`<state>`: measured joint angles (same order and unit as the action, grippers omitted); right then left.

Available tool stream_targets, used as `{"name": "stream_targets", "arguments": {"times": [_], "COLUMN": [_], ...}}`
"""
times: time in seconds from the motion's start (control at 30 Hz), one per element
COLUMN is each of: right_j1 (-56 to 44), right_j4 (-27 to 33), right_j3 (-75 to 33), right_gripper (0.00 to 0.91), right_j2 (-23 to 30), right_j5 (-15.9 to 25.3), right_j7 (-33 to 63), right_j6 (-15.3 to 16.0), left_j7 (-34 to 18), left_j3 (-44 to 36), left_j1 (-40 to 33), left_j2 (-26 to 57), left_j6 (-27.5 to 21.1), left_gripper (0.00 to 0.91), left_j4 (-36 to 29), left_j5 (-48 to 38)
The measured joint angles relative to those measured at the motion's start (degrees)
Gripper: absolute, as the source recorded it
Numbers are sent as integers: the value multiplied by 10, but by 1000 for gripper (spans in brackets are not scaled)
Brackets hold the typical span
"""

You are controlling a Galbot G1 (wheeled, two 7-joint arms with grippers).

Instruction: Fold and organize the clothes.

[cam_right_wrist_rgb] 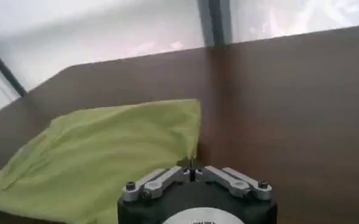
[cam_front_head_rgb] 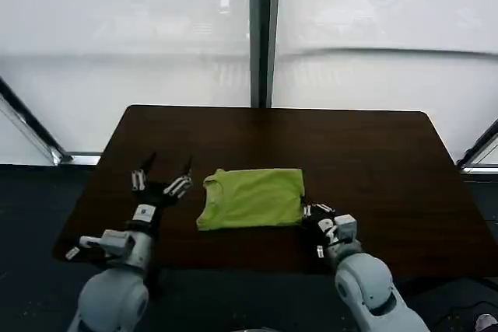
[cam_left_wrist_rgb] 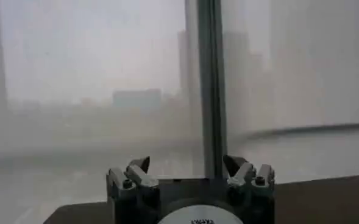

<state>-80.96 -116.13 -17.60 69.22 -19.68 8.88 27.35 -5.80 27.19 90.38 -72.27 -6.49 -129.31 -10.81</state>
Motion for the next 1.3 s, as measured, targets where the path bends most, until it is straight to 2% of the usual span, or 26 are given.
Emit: {"name": "stream_targets", "arguments": {"times": [0.1,0.13,0.17,0.33,0.4,0.5,0.6,0.8,1.0,1.1,1.3], "right_j1": [-11,-15,-20,-55,-74,-106,-138,-212,-306,-349,-425], "right_j4": [0,-2,-4,-28,-43,-73,-104,-168,-219,-236,-238], "right_j3": [-13,-18,-23,-54,-71,-105,-139,-204,-227,-219,-186], "right_gripper": [0,809,878,878,878,878,878,878,878,878,878], "right_j2": [0,1,1,1,-1,-2,-6,-26,-22,-11,14], "right_j5": [5,5,4,-5,-9,-10,-2,55,121,143,159], "right_j7": [1,1,2,-2,-10,-18,-38,-72,-49,-26,26], "right_j6": [-9,-10,-9,-9,-21,-59,-107,-245,-334,-351,-333], "left_j7": [-3,-4,-4,-12,-19,-25,-26,-24,-26,-19,-26], "left_j3": [0,0,0,-1,-2,-3,-2,3,20,33,58], "left_j1": [-2,-2,-1,7,11,20,35,82,150,192,283], "left_j2": [0,0,0,2,4,7,16,30,30,30,32], "left_j6": [6,6,6,5,1,-8,-11,-4,49,72,77], "left_gripper": [878,878,878,878,878,878,878,878,878,878,878], "left_j4": [6,7,8,10,10,4,-5,-21,-30,-37,-50], "left_j5": [1,1,2,3,-1,-8,-9,11,24,29,5]}}
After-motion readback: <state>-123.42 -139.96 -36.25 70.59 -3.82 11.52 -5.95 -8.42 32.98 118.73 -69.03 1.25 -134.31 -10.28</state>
